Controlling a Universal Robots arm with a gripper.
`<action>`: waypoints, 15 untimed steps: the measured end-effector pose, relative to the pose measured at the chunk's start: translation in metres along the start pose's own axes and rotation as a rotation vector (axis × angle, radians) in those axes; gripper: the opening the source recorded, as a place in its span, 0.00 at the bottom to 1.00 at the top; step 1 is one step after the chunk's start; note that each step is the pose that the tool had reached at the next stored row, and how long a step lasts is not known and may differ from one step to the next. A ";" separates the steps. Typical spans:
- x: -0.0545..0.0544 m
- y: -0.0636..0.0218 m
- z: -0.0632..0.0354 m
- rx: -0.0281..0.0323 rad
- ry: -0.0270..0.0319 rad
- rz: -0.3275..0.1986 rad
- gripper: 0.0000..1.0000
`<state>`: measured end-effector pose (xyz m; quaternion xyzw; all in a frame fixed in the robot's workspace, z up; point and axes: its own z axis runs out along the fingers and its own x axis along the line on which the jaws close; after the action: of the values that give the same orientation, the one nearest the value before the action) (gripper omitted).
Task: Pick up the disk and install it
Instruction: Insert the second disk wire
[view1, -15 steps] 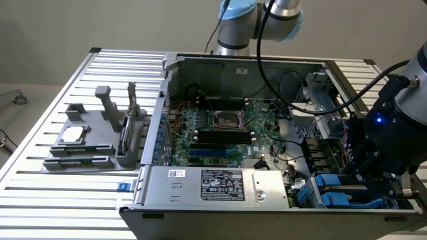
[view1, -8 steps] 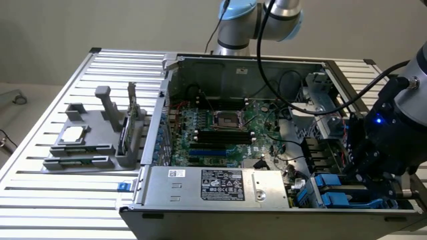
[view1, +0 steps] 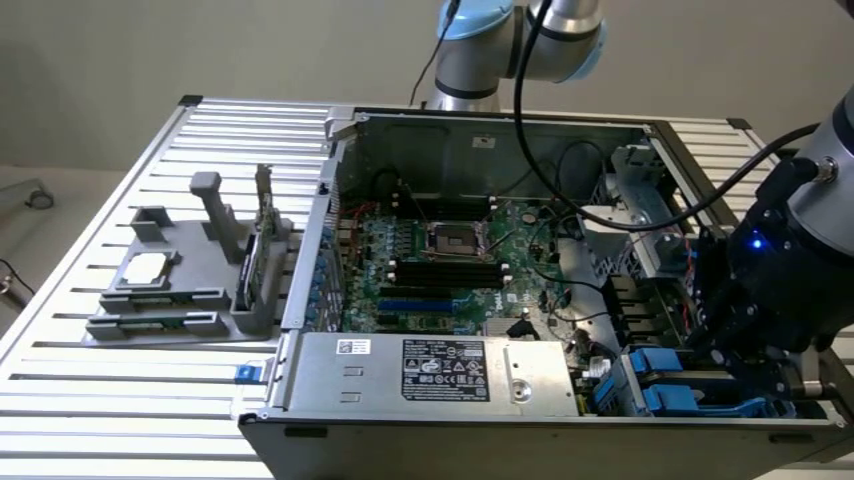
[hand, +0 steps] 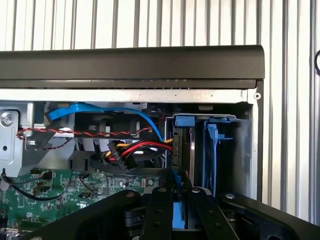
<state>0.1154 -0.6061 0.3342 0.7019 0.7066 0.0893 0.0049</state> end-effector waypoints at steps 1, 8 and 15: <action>0.000 0.0001 0.0003 0.0000 0.0002 0.000 0.17; -0.001 0.0001 0.0023 0.0000 0.0028 0.000 0.17; -0.002 0.0002 0.0026 -0.0004 0.0053 0.001 0.18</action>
<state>0.1160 -0.6078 0.3314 0.7019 0.7064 0.0913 0.0031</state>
